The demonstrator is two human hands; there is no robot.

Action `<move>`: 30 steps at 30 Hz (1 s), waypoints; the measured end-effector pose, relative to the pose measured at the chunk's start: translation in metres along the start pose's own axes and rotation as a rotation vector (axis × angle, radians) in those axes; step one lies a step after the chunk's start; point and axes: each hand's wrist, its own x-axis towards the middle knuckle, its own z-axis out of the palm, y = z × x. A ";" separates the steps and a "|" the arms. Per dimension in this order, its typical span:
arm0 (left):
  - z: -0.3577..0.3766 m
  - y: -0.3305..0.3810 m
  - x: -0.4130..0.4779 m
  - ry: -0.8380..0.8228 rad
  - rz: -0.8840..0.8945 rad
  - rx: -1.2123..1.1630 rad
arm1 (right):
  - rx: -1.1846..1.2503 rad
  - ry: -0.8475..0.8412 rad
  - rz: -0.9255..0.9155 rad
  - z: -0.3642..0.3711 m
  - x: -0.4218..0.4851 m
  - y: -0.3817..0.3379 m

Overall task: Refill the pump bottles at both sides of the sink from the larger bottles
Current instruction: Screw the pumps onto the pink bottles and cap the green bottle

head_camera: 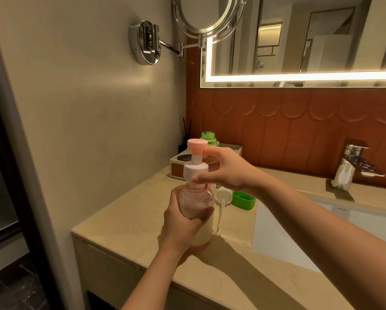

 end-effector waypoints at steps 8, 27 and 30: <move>-0.001 -0.002 -0.001 -0.014 0.051 0.042 | -0.123 -0.063 0.078 0.008 0.001 0.011; 0.002 0.003 -0.002 -0.023 0.030 0.078 | 0.229 -0.266 0.234 0.015 -0.009 0.012; 0.001 0.004 -0.003 -0.040 0.051 0.103 | 0.073 -0.149 0.118 0.011 -0.010 0.014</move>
